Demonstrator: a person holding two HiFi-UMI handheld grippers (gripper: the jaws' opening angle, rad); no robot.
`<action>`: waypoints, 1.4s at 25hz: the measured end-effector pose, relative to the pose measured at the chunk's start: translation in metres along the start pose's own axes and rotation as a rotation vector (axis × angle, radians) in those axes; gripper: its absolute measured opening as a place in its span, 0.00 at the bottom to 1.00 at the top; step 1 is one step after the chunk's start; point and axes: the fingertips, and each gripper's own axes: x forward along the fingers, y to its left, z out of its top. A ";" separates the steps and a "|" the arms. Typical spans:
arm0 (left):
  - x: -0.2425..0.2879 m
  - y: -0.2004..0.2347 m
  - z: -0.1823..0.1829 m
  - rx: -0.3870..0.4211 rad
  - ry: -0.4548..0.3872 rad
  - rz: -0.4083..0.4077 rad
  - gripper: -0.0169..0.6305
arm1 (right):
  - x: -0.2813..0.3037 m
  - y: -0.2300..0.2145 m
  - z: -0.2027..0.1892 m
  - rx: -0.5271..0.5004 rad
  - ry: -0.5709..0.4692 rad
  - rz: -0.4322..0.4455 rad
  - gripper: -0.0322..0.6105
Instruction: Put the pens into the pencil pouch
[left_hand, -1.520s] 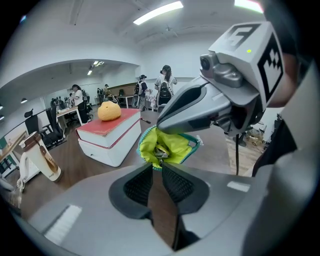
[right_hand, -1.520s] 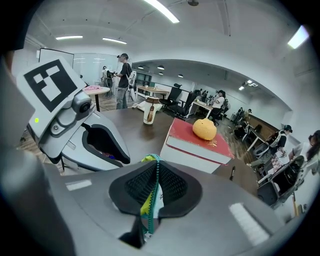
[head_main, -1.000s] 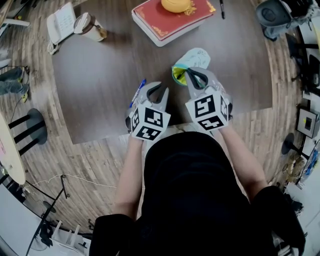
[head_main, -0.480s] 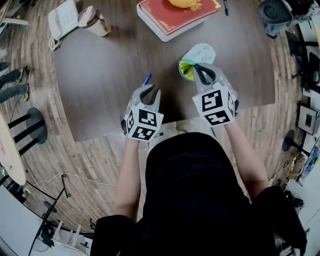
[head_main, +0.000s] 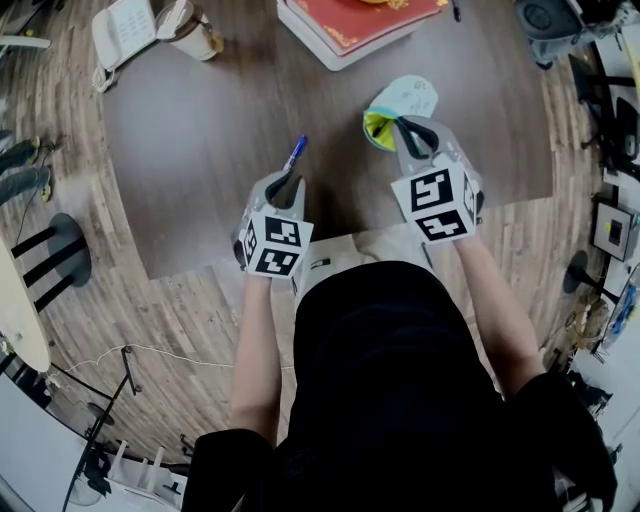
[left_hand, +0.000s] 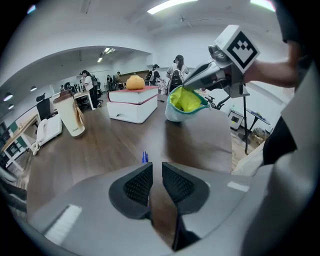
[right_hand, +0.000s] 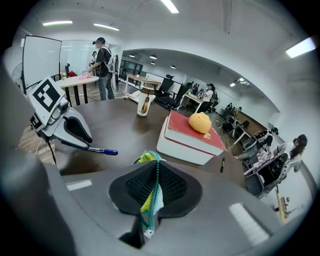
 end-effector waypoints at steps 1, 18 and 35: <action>0.000 0.002 -0.004 -0.002 0.002 0.002 0.12 | 0.000 0.000 0.000 0.000 0.002 -0.003 0.08; 0.012 0.022 -0.063 -0.025 0.087 0.035 0.12 | 0.001 0.001 -0.001 -0.011 0.033 -0.023 0.08; 0.018 0.017 -0.081 0.000 0.127 0.029 0.09 | -0.001 -0.001 0.000 -0.005 0.032 -0.037 0.08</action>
